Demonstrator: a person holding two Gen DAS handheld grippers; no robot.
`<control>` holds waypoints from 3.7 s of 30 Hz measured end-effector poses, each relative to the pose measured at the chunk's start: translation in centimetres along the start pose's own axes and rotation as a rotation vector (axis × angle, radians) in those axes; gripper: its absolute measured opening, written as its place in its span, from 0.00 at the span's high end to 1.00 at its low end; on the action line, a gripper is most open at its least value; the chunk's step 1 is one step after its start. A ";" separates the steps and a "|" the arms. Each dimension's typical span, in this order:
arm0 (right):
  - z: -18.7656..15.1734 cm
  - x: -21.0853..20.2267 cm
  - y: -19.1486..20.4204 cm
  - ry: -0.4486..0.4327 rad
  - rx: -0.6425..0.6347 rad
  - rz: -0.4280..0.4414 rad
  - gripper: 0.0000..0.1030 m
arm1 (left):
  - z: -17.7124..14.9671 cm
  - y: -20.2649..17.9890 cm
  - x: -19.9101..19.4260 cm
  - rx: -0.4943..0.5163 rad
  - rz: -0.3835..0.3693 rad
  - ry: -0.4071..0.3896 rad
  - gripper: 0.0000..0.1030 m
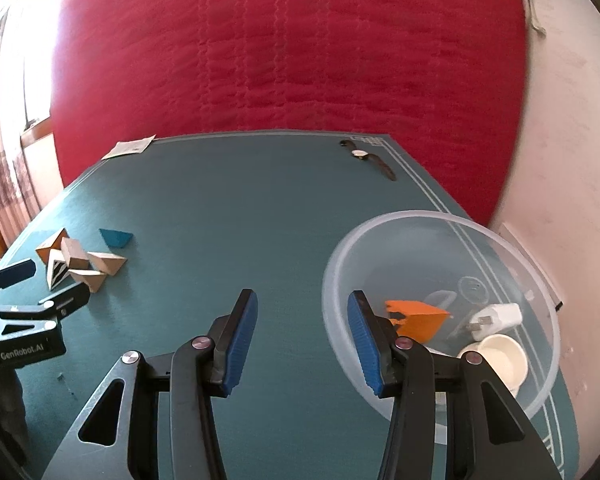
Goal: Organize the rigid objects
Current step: 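Withdraw both grippers from the basin toward the remaining blocks, then move the open right gripper toward the beige triangular block, then grasp the white rectangular block with the left gripper, then lift the white block with the left gripper while the right gripper returns to the beige blocks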
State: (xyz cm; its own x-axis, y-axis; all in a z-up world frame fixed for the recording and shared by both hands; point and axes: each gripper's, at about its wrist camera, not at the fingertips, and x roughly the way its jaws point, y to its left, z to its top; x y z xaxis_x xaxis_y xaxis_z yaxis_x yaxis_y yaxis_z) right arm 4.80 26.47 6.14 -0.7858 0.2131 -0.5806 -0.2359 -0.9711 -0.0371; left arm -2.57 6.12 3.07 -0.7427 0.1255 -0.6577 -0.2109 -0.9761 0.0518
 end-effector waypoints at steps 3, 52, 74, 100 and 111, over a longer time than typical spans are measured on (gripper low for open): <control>0.0 0.5 1.0 0.013 -0.020 0.016 0.53 | 0.0 1.0 0.2 -0.012 0.021 0.002 0.01; 1.9 7.6 18.8 0.232 -0.124 0.388 0.53 | -1.3 12.5 1.0 -0.162 0.101 0.056 0.01; 0.6 6.2 14.4 0.203 -0.116 0.304 0.67 | 0.0 8.5 2.7 -0.047 0.042 0.075 0.09; 0.4 5.8 13.9 0.200 -0.095 0.319 0.67 | 1.0 5.8 4.9 -0.058 -0.042 0.109 0.70; 0.1 4.6 12.0 0.173 -0.048 0.327 0.67 | -0.5 4.9 2.8 -0.043 -0.098 0.075 0.70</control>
State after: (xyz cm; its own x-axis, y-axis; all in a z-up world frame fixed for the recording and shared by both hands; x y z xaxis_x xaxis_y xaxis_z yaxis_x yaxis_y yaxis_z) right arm -1.72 15.83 3.06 -0.7060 -0.1266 -0.6968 0.0420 -0.9897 0.1372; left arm -5.33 1.58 1.11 -0.6702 0.2088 -0.7122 -0.2514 -0.9668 -0.0470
